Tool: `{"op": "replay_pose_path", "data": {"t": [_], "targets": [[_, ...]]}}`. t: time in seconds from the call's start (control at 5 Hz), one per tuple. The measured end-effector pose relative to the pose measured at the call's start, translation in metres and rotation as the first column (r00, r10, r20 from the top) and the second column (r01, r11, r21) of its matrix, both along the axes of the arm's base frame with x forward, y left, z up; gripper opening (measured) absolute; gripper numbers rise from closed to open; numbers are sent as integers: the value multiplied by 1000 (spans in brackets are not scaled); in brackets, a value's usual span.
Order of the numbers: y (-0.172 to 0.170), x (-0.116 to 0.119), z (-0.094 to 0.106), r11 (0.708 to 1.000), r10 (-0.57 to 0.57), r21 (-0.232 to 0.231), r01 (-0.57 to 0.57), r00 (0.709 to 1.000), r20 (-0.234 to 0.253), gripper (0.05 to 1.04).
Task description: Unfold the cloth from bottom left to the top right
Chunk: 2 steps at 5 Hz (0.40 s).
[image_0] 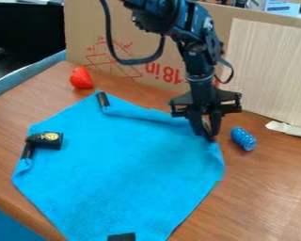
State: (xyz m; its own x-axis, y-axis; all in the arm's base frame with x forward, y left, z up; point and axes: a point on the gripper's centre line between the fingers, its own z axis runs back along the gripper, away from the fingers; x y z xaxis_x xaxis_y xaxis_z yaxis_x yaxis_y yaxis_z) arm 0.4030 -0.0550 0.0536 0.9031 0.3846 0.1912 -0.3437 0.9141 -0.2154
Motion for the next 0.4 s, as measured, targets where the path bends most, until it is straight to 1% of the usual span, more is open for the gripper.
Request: {"op": "replay_pose_path", "data": {"t": [0.2, 0.4], "targets": [[-3, 6, 16, 993, -107, 47, 107, 994, -3, 765], [-10, 13, 44, 966, -248, 63, 251, 967, -47, 990]]}}
